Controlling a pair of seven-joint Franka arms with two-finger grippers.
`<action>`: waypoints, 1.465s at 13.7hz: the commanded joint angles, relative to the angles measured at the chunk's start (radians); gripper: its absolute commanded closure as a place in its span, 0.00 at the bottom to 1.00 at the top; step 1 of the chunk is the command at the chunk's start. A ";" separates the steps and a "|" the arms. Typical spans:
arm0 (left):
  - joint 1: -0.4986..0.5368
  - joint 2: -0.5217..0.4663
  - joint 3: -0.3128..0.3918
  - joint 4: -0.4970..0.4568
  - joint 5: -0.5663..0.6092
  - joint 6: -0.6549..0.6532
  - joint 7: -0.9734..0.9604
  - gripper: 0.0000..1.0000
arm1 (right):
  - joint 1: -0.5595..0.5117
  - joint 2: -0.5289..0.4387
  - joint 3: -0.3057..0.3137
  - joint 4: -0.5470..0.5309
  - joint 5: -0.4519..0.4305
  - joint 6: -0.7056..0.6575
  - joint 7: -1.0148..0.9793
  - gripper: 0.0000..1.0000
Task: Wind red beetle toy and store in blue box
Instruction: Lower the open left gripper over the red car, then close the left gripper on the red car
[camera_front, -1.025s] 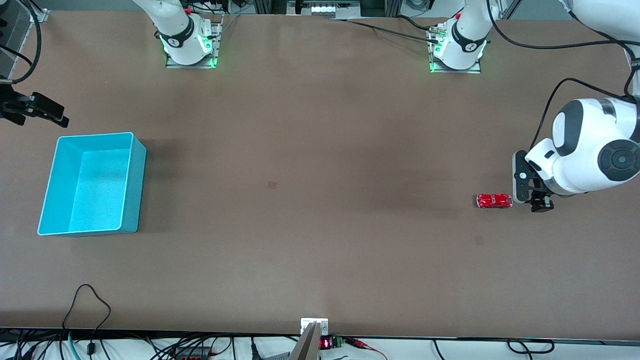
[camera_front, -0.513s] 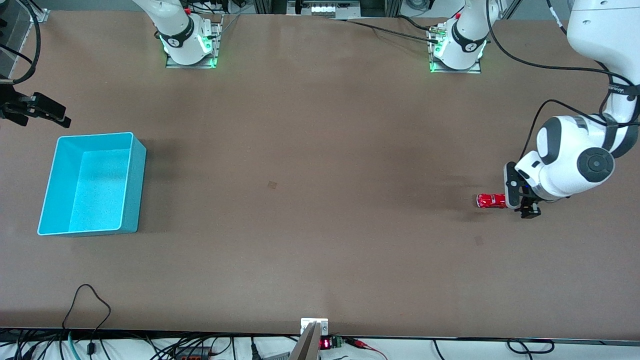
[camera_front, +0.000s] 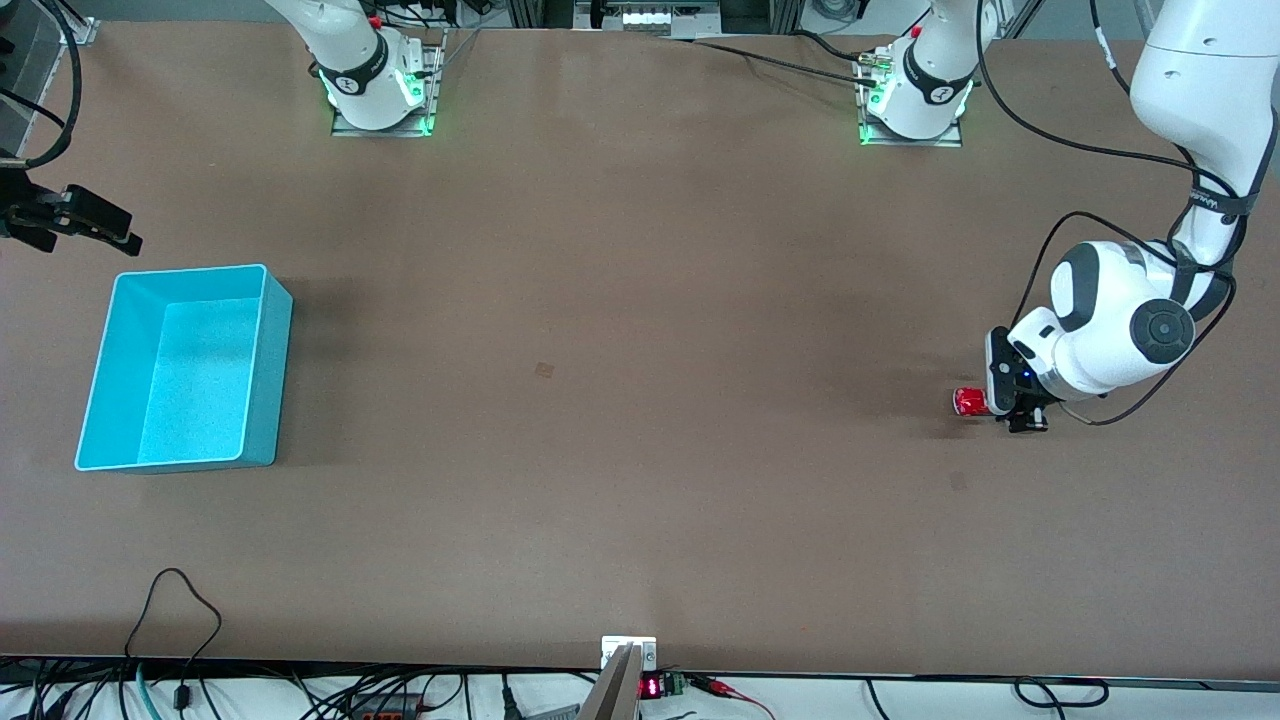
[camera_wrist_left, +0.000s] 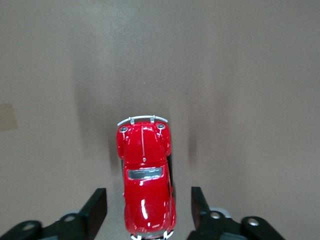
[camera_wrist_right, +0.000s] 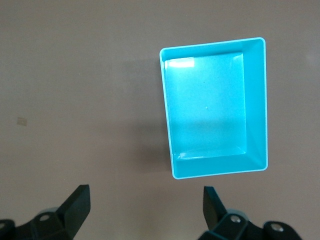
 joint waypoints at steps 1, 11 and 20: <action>0.032 0.005 -0.034 -0.008 -0.003 0.027 0.058 0.42 | -0.002 -0.002 0.001 0.006 0.014 0.000 0.005 0.00; 0.027 0.011 -0.034 -0.005 -0.003 0.027 0.069 0.75 | -0.002 0.006 0.001 0.004 0.014 -0.002 0.005 0.00; 0.150 0.063 -0.029 0.045 0.012 0.022 0.224 0.76 | 0.001 0.009 0.001 0.004 0.002 0.007 0.005 0.00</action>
